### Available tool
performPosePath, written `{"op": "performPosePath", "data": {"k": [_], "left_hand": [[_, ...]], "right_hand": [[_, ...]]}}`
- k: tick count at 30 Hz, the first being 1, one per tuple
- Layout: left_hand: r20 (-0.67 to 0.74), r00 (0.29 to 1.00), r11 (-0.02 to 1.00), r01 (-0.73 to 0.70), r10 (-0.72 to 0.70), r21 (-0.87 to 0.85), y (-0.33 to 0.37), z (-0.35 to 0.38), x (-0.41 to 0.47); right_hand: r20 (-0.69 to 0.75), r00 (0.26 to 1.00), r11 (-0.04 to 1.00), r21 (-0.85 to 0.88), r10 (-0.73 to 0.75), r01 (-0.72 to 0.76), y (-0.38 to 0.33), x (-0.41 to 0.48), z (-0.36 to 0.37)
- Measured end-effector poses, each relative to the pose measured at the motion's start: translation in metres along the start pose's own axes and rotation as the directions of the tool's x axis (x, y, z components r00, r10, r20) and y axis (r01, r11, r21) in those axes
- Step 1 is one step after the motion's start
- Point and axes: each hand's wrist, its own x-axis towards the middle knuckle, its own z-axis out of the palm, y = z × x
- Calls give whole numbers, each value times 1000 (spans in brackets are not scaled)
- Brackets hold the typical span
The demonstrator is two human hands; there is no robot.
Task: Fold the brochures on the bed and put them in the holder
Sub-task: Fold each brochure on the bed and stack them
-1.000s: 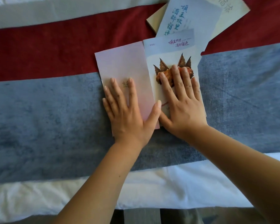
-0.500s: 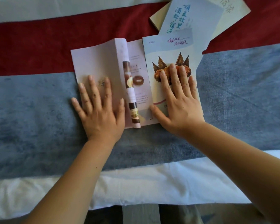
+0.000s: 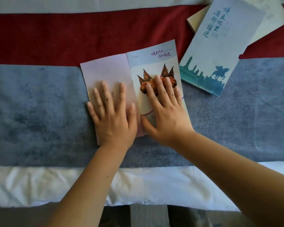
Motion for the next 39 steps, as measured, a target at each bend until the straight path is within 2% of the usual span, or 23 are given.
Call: {"op": "performPosePath", "data": {"k": [4,9,15,17,19,21,27,33,37,39], "left_hand": [[-67,997,998,-43,46,43,-15,8,2],[-105,993,997,-47,53,53,-20,16,5],[-160,986,997,-34,44,64,-18,24,7],[-176,983,997,-42,53,64,-18,26,7],[-183,981,996,-48,60,69,-18,27,7],[-179,982,996,-49,61,71,-19,27,7],[-115,991,996,-59,66,68,-17,17,7],[-14,998,995,-56,57,86,-14,6,5],[-13,999,999,-33,34,42,0,-3,6],[-1,1000,999,-21,21,32,10,-2,9]], "right_hand": [[-39,998,998,-28,57,-58,-20,4,4],[-113,987,990,89,116,-107,-30,7,-1],[-296,949,994,-17,-106,106,-42,11,-11],[-220,964,985,-123,-147,122,-43,9,-18],[-91,987,970,-219,-130,107,-47,7,-25],[-29,994,948,-305,-103,89,-52,7,-32],[37,999,883,-469,10,8,-58,6,-52],[-82,992,787,-605,96,-126,-44,-6,-73],[14,955,720,-661,295,-212,-20,-8,-87],[79,926,728,-645,368,-234,-5,-7,-87]]}}
